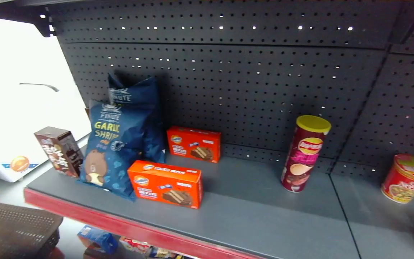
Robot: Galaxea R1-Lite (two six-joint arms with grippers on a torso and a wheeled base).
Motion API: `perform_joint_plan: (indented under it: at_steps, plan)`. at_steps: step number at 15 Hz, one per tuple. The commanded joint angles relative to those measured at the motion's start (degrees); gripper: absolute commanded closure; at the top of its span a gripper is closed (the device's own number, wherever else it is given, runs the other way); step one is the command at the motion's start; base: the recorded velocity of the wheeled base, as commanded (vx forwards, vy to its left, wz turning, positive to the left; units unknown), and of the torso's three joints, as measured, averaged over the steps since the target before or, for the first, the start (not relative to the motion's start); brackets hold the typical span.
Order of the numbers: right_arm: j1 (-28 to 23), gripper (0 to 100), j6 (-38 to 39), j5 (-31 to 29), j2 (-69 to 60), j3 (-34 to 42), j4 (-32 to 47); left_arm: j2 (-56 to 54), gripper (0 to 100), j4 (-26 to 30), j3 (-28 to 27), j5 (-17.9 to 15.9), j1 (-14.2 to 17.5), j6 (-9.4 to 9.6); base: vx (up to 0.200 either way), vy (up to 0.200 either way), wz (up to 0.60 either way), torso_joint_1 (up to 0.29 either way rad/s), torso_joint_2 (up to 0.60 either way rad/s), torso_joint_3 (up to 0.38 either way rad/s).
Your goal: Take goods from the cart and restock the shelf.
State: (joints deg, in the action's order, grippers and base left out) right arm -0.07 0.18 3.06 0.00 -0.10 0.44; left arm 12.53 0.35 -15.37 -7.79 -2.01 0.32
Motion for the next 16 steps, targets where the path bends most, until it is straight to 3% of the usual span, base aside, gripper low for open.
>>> perform_joint_plan:
  at_steps: [1, 4, 9, 16]
  plan:
    - [-0.01, 0, -0.01, 0.10, 0.00, -0.08, 0.00, 0.04, 100, 0.00, 0.08, 0.06, -0.01, -0.23, 0.000, 0.000, -0.60, -0.002, 0.00, 0.007]
    - [-0.01, 0, -0.01, 0.02, 0.00, 0.01, 0.00, -0.67, 100, 0.00, 0.17, 0.06, -0.01, -1.64, 0.000, 0.000, -0.60, 0.001, 0.00, 0.002]
    - [-0.01, 0, -0.01, 0.02, 0.00, 0.01, 0.00, -5.24, 100, 4.92, 0.61, 1.37, -0.01, -1.64, 0.000, 0.000, 0.00, 0.000, 0.00, 0.000]
    - [-0.01, 0, -0.01, 0.02, 0.00, 0.01, 0.00, -6.20, 100, 5.36, -0.71, 3.22, -0.19, -1.64, 0.000, 0.000, 0.00, 0.000, 0.00, 0.000]
